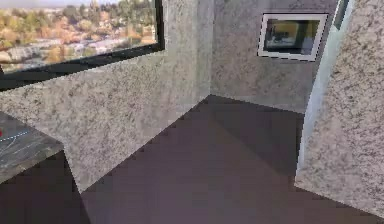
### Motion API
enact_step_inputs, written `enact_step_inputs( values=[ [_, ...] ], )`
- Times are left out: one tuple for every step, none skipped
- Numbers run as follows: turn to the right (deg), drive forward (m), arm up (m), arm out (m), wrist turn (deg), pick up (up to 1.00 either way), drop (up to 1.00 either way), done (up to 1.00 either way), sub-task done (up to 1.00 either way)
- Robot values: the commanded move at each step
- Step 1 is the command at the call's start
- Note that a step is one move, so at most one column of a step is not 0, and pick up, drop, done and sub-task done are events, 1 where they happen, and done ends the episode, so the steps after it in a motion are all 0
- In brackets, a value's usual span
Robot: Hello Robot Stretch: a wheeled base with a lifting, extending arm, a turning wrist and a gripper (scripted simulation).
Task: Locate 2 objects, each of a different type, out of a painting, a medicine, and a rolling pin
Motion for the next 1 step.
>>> enact_step_inputs(
  values=[
    [-45.0, 0.0, 0.0, 0.0, 0.0, 0.0, 0.0, 0.0, 0.0]
  ],
)
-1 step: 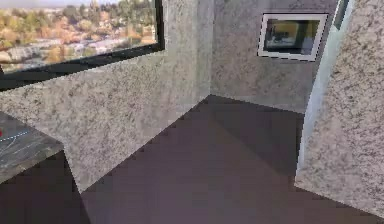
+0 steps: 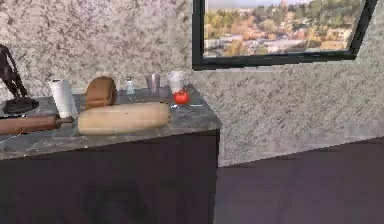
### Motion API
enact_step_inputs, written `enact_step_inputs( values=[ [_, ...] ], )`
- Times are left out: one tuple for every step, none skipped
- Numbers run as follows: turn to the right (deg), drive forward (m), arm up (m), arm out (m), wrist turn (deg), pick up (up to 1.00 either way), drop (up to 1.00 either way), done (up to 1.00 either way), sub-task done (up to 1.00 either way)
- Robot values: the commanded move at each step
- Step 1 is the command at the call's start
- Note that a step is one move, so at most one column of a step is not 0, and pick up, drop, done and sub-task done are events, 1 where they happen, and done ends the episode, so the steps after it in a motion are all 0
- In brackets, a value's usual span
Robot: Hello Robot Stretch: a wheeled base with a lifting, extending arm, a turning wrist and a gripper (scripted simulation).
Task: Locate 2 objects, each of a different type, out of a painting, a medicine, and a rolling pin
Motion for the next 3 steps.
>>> enact_step_inputs(
  values=[
    [-45.0, 0.0, 0.0, 0.0, 0.0, 0.0, 0.0, 0.0, 0.0],
    [-30.0, 0.0, 0.0, 0.0, 0.0, 0.0, 0.0, 0.0, 0.0],
    [0.0, 0.1, 0.0, 0.0, 0.0, 0.0, 0.0, 0.0, 0.0]
  ],
)
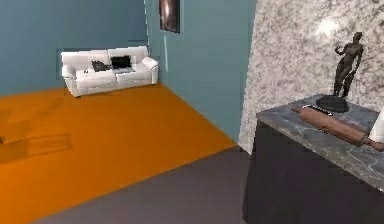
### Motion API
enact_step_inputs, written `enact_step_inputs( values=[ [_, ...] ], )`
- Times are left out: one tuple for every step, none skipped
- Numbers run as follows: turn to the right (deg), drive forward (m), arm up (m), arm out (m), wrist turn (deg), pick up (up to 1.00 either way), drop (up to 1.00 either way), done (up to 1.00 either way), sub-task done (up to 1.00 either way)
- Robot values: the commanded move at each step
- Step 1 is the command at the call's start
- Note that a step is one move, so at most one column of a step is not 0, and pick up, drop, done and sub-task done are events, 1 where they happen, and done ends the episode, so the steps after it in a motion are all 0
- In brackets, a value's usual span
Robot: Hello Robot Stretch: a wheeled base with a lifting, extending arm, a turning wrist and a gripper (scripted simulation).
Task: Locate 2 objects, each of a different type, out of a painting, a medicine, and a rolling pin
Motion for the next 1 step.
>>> enact_step_inputs(
  values=[
    [45.0, 0.0, 0.0, 0.0, 0.0, 0.0, 0.0, 0.0, 0.0]
  ],
)
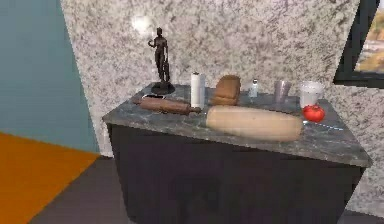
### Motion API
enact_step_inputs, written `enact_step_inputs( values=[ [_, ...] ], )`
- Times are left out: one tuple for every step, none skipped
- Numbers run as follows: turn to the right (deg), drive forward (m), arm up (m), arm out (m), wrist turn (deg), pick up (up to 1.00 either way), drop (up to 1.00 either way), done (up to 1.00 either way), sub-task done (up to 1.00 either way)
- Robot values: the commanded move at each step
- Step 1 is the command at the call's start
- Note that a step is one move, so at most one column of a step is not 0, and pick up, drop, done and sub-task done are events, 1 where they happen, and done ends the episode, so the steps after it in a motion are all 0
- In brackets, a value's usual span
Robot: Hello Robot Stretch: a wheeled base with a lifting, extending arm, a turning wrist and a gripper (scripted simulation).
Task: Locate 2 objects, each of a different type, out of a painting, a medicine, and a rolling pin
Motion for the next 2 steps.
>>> enact_step_inputs(
  values=[
    [39.0, 0.0, 0.0, 0.0, 0.0, 0.0, 0.0, 0.0, 0.0],
    [0.0, 0.1, 0.0, 0.0, 0.0, 0.0, 0.0, 0.0, 0.0]
  ],
)
